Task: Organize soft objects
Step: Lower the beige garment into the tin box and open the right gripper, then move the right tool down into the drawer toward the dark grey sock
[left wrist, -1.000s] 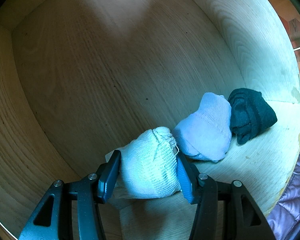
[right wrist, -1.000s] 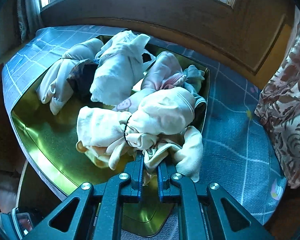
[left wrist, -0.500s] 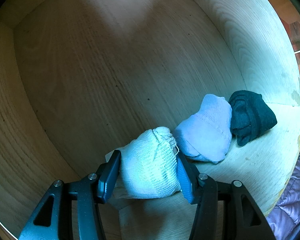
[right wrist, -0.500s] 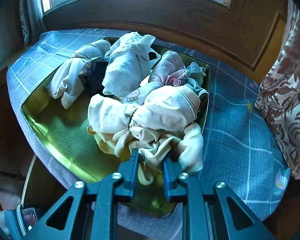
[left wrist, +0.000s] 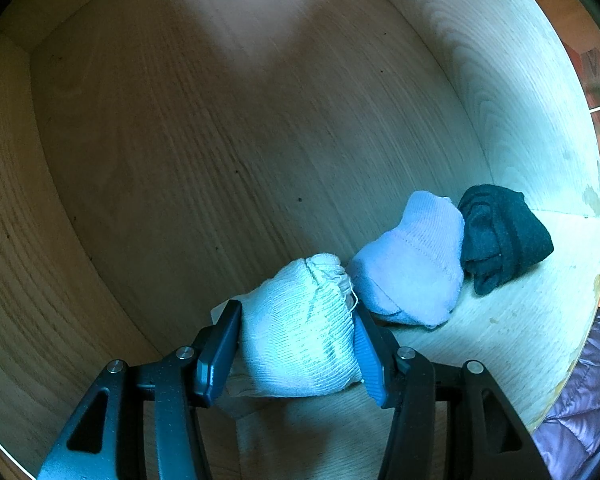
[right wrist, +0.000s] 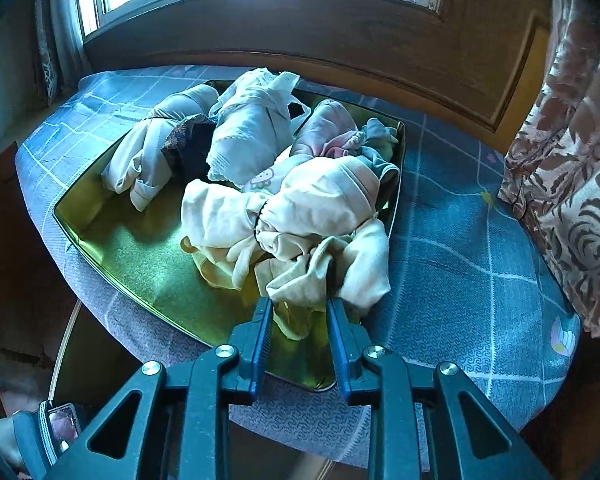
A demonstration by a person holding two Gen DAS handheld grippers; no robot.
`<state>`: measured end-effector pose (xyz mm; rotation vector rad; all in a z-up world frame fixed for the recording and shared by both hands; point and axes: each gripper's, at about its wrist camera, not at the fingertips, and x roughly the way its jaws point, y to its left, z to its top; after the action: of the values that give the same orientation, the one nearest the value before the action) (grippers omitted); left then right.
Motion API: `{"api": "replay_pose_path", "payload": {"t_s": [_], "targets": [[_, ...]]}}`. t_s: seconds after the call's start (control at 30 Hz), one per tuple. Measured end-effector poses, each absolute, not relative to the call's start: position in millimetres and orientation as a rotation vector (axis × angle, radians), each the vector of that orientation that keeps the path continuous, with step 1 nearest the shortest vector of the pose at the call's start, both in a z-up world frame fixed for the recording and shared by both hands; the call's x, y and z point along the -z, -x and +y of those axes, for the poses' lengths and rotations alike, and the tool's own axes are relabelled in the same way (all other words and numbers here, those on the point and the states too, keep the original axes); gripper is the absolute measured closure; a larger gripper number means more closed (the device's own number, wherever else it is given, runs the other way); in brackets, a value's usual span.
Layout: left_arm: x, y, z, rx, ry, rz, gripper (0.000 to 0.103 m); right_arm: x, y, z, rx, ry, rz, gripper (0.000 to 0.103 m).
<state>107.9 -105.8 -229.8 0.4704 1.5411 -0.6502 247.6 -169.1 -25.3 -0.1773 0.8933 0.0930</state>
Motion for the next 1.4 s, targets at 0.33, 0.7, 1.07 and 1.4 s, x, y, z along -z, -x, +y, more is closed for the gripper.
{"api": "replay_pose_path", "payload": {"t_s": [0.33,0.7,1.07,1.4], "targets": [[227.7,-106.4,-106.2,0.64,-0.473,1.535,0.049,18.2,-226.4,-170.7,-0.094,0.153,0.84,0.068],[223.4,-102.4,-106.5,0.63,-0.474,1.52,0.049,17.1,-207.1,-182.4,-0.065,0.129,0.802,0.056],[218.8,-101.9,-101.6,0.623,-0.443,1.5,0.05,15.9,-182.8,-199.9,-0.068,0.084,0.766,0.056],[207.2,-103.3,-94.0,0.603,-0.367,1.435,0.05,36.9,-167.9,-212.6,-0.068,0.057,0.791,0.056]]}}
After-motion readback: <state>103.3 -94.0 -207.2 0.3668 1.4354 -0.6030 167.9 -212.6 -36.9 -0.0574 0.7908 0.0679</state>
